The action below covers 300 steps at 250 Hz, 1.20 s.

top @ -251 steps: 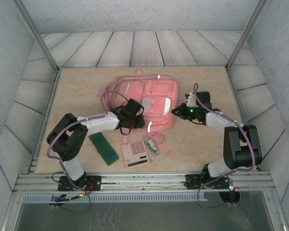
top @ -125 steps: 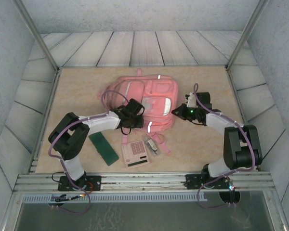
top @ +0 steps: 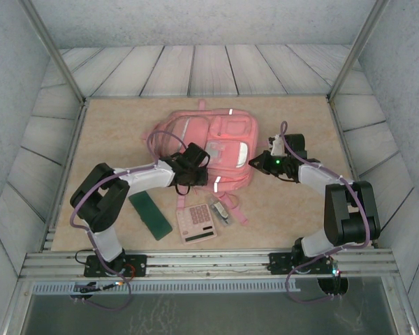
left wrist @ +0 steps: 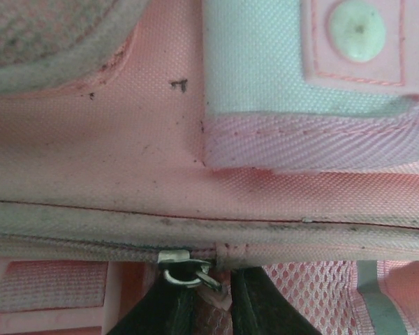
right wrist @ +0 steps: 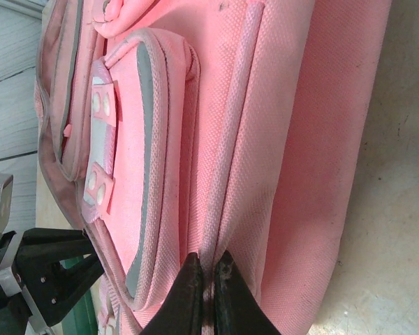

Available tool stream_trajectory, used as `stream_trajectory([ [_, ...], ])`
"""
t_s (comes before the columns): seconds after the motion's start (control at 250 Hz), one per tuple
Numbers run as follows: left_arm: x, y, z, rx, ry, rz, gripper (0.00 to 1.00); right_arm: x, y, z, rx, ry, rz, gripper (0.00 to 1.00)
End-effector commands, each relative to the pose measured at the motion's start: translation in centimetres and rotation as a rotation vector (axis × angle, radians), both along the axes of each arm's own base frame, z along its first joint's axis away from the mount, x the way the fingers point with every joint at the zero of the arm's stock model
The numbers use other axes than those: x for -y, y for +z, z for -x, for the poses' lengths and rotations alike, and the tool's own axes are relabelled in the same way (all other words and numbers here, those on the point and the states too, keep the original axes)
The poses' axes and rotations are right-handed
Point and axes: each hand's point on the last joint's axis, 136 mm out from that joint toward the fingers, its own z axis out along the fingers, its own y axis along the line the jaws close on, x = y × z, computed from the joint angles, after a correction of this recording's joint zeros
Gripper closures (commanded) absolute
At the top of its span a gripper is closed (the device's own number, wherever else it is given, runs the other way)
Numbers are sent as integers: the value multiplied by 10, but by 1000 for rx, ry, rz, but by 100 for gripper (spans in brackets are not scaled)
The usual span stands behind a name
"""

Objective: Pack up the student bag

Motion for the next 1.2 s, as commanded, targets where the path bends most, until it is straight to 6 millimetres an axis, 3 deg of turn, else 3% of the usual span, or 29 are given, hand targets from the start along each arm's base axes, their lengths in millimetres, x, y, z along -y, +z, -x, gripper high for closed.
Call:
stream_trajectory([
  [0.0, -4, 4, -7, 22, 16, -26, 82, -9, 15, 3, 58, 51, -27, 100],
  [0.116, -5, 4, -8, 27, 19, -29, 76, -9, 15, 3, 57, 50, -28, 100],
  [0.236, -7, 5, -9, 30, 23, -41, 85, -9, 15, 3, 59, 52, -29, 100],
  [0.576, -11, 9, -9, 33, 26, -64, 91, -10, 13, 1, 56, 54, -35, 100],
  [0.755, -15, 12, -9, 44, 29, -78, 73, -10, 12, 0, 54, 54, -36, 100],
  [1.055, -18, 13, -10, 57, 44, -122, 72, -13, 18, -2, 68, 63, -57, 100],
  [1.195, -17, 8, -7, 54, 46, -159, 65, -17, 23, -4, 78, 72, -85, 100],
])
